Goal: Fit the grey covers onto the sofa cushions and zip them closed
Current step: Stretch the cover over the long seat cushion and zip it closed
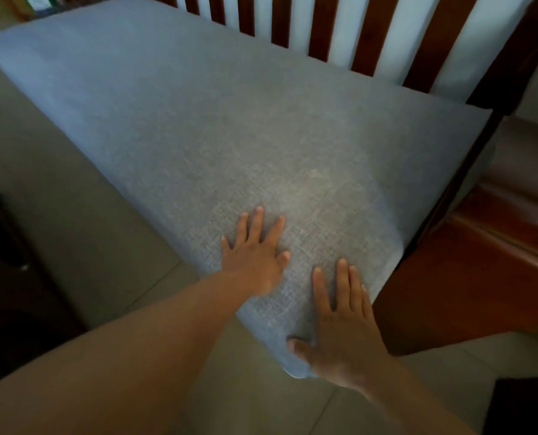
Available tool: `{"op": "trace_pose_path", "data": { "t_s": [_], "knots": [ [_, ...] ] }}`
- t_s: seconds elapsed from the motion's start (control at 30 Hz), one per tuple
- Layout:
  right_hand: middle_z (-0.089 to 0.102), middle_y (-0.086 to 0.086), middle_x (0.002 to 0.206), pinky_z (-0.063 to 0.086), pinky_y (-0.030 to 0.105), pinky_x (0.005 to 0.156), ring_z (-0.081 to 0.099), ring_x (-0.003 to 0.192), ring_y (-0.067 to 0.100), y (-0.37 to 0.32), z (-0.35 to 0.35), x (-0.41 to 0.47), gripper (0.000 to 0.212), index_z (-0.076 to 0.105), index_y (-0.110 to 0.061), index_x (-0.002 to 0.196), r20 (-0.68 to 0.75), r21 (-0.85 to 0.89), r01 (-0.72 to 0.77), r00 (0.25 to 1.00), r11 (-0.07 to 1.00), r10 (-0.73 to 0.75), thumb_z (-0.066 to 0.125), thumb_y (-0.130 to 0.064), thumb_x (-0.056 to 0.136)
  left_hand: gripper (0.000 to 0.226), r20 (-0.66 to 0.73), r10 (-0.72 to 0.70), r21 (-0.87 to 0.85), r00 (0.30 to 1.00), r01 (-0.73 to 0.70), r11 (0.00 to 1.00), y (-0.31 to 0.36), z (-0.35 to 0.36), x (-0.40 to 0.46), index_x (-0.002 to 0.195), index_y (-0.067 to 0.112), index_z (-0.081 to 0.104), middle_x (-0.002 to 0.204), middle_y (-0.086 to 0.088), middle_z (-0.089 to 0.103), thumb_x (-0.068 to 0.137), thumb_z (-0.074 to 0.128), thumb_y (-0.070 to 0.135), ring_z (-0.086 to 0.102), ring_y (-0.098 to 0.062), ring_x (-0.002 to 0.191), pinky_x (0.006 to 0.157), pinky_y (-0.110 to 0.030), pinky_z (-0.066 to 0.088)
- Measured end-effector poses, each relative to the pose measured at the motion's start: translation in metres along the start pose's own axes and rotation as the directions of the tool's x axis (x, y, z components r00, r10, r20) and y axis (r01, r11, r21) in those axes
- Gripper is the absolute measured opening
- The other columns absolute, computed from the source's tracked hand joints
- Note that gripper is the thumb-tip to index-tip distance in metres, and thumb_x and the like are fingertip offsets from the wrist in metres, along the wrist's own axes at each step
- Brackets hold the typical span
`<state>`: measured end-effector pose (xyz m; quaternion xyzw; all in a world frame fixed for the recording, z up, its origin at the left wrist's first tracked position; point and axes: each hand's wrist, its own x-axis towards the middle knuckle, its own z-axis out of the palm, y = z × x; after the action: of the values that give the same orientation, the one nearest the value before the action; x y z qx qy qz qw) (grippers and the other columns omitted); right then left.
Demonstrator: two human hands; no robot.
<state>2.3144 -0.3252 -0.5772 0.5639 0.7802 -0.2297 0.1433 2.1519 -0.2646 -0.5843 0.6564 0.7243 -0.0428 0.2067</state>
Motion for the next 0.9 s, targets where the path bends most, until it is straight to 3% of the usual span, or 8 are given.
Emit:
{"op": "trace_pose_path", "data": {
  "t_s": [0.2, 0.27, 0.37, 0.47, 0.6, 0.67, 0.77, 0.9],
  "knots": [
    [-0.046, 0.02, 0.141, -0.01, 0.043, 0.115, -0.037, 0.135, 0.035, 0.003, -0.024, 0.024, 0.084, -0.038, -0.023, 0.136, 0.06, 0.023, -0.026, 0.998, 0.999, 0.025, 0.022, -0.063, 0.093, 0.071, 0.066, 0.034, 0.077, 0.997, -0.039, 0.996, 0.001, -0.019, -0.001, 0.149, 0.033, -0.009, 0.156, -0.001, -0.023, 0.097, 0.039, 0.041, -0.013, -0.029, 0.144, 0.113, -0.05, 0.018],
    [-0.037, 0.019, 0.147, -0.005, 0.041, 0.116, -0.028, 0.14, 0.035, 0.007, -0.038, 0.043, 0.082, -0.026, -0.02, 0.146, -0.061, 0.049, -0.062, 0.996, 0.997, 0.065, 0.015, -0.065, 0.091, 0.073, 0.013, 0.048, 0.107, 0.999, -0.049, 0.993, -0.005, -0.026, 0.008, 0.15, 0.031, -0.006, 0.157, -0.001, -0.018, 0.095, 0.041, 0.046, -0.006, -0.029, 0.144, 0.114, -0.051, 0.014],
    [-0.031, 0.015, 0.151, -0.001, 0.041, 0.117, -0.022, 0.142, 0.032, 0.007, -0.06, 0.078, 0.086, -0.022, -0.02, 0.147, -0.201, 0.031, -0.15, 0.968, 0.988, 0.153, 0.031, -0.06, 0.093, 0.07, -0.002, 0.102, 0.126, 0.995, -0.101, 0.987, -0.025, -0.038, 0.038, 0.149, 0.038, -0.006, 0.157, 0.004, -0.021, 0.094, 0.034, 0.056, -0.016, -0.026, 0.144, 0.113, -0.055, -0.002],
    [-0.025, 0.013, 0.154, -0.002, 0.045, 0.118, -0.02, 0.143, 0.03, -0.008, -0.072, 0.121, 0.081, -0.016, -0.021, 0.149, -0.233, 0.031, -0.187, 0.954, 0.982, 0.189, 0.027, -0.061, 0.093, 0.069, -0.009, 0.131, 0.063, 0.991, -0.131, 0.989, -0.056, -0.048, 0.07, 0.147, 0.043, -0.006, 0.156, 0.011, -0.021, 0.092, 0.031, 0.062, -0.019, -0.018, 0.144, 0.113, -0.057, -0.002],
    [-0.018, 0.019, 0.155, -0.005, 0.053, 0.115, -0.017, 0.143, 0.036, -0.06, -0.073, 0.18, 0.075, -0.01, -0.019, 0.151, -0.275, 0.033, -0.262, 0.925, 0.964, 0.261, 0.016, -0.06, 0.093, 0.076, -0.072, -0.01, 0.015, 0.997, 0.011, 1.0, -0.133, -0.063, 0.099, 0.146, 0.045, -0.01, 0.155, 0.014, -0.022, 0.084, 0.022, 0.075, -0.02, -0.015, 0.143, 0.112, -0.058, -0.002],
    [-0.009, 0.022, 0.156, -0.003, 0.056, 0.113, -0.01, 0.144, 0.038, -0.091, -0.076, 0.206, 0.079, 0.0, -0.019, 0.152, -0.322, 0.012, -0.218, 0.923, 0.976, 0.21, 0.008, -0.063, 0.088, 0.084, -0.093, -0.086, 0.008, 0.992, 0.087, 0.996, -0.176, -0.074, 0.112, 0.145, 0.046, -0.012, 0.155, 0.013, -0.023, 0.074, 0.012, 0.082, -0.02, -0.016, 0.143, 0.112, -0.058, 0.001],
    [0.012, 0.023, 0.155, 0.003, 0.058, 0.111, 0.01, 0.143, 0.042, -0.134, -0.081, 0.239, 0.083, 0.021, -0.019, 0.15, -0.323, -0.043, -0.079, 0.945, 0.996, 0.061, 0.011, -0.063, 0.08, 0.081, -0.079, -0.233, -0.093, 0.969, 0.226, 0.97, -0.218, -0.091, 0.125, 0.145, 0.047, -0.012, 0.154, 0.01, -0.027, 0.08, 0.024, 0.079, -0.022, -0.019, 0.143, 0.114, -0.057, 0.006],
    [0.039, 0.014, 0.147, 0.016, 0.056, 0.104, 0.032, 0.136, 0.038, -0.193, -0.085, 0.263, 0.079, 0.038, -0.022, 0.142, -0.234, -0.187, 0.364, 0.886, 0.913, -0.401, 0.039, -0.061, 0.074, 0.083, -0.035, -0.412, -0.218, 0.91, 0.395, 0.892, -0.245, -0.108, 0.139, 0.145, 0.044, -0.016, 0.153, 0.001, -0.032, 0.083, 0.03, 0.075, -0.024, -0.025, 0.142, 0.114, -0.056, 0.013]
  ]
}}
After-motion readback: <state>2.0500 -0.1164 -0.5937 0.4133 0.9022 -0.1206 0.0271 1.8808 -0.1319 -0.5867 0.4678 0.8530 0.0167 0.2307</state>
